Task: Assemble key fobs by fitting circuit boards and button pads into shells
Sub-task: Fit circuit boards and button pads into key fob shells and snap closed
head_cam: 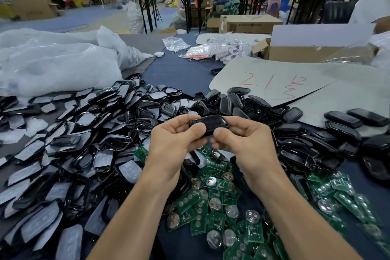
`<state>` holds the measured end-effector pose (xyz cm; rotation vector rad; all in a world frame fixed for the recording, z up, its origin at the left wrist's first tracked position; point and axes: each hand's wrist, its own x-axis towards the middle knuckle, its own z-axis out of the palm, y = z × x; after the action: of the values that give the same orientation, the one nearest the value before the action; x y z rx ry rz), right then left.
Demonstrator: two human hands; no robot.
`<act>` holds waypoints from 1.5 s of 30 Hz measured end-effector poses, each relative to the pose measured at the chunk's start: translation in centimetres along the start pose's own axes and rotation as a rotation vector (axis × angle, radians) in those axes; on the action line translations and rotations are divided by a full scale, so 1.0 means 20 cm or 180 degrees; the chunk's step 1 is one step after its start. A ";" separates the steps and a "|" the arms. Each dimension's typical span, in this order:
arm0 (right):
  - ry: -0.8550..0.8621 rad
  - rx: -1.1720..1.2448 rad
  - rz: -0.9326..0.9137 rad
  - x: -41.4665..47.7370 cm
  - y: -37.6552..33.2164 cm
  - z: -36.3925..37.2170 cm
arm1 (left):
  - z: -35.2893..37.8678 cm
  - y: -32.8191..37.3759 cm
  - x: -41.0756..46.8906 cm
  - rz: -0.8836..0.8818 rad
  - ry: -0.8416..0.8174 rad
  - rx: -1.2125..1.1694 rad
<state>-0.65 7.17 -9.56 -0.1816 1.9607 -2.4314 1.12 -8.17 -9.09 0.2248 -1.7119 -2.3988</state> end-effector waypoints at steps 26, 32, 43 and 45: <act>0.0086 0.1435 0.1191 0.02 -0.05 0.01 | -0.02 0.01 -0.04 0.1034 -0.0154 0.1588; -0.0144 0.1707 0.1374 0.02 -0.05 -0.03 | -0.03 0.04 -0.02 0.0526 -0.0100 0.0721; 0.0182 0.1259 0.0875 0.04 -0.08 -0.08 | -0.05 0.02 0.01 -0.0202 0.0286 0.0731; 0.0242 0.0654 0.0504 0.04 -0.07 -0.09 | -0.05 0.01 0.01 -0.0175 0.0278 0.0953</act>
<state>-1.49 9.10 -8.43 0.0669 1.6635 -2.5457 1.25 -9.26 -9.24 0.4166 -2.0413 -2.1231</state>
